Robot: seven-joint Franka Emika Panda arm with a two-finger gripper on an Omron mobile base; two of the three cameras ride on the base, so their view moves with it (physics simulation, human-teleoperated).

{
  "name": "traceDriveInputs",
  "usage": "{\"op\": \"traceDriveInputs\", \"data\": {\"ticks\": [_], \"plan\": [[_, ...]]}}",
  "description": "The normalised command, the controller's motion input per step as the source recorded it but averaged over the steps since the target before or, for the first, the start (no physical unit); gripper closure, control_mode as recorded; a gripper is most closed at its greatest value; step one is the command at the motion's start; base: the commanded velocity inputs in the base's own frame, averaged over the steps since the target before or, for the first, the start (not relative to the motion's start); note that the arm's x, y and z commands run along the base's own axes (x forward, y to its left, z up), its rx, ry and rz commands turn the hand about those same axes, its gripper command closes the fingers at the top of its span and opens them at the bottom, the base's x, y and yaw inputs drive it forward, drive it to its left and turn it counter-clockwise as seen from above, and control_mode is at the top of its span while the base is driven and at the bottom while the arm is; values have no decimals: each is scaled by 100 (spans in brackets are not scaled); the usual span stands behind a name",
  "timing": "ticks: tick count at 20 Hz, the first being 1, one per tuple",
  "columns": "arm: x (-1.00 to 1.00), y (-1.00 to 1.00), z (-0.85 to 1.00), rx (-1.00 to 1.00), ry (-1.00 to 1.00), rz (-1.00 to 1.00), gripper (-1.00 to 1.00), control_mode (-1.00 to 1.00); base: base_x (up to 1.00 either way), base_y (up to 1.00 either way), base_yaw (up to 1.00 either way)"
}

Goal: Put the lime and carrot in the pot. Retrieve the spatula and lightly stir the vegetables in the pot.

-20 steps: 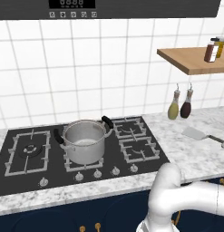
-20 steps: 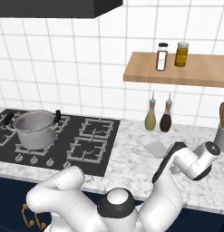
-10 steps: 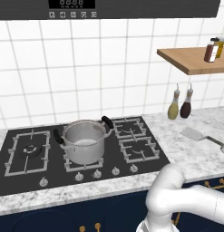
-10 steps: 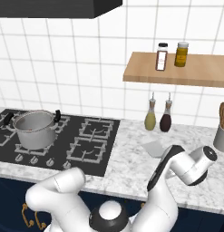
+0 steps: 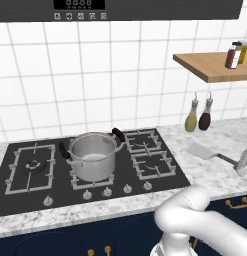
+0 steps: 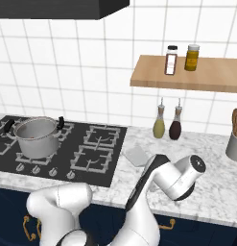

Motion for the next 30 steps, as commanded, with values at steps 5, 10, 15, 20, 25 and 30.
{"op": "traceDriveInputs", "data": {"ticks": [5,10,15,20,25,30], "plan": [[-33,72,69,-18,-34,21,100,-100,0,0,0],[-17,64,86,-30,-27,29,100,-100,0,0,0],[-1,75,92,-35,-21,24,100,-100,0,0,0],[0,62,80,-30,-26,22,100,-100,0,0,0],[2,47,81,-34,-19,28,100,-100,0,0,0],[9,39,95,-36,-29,32,100,-100,0,0,0]]}}
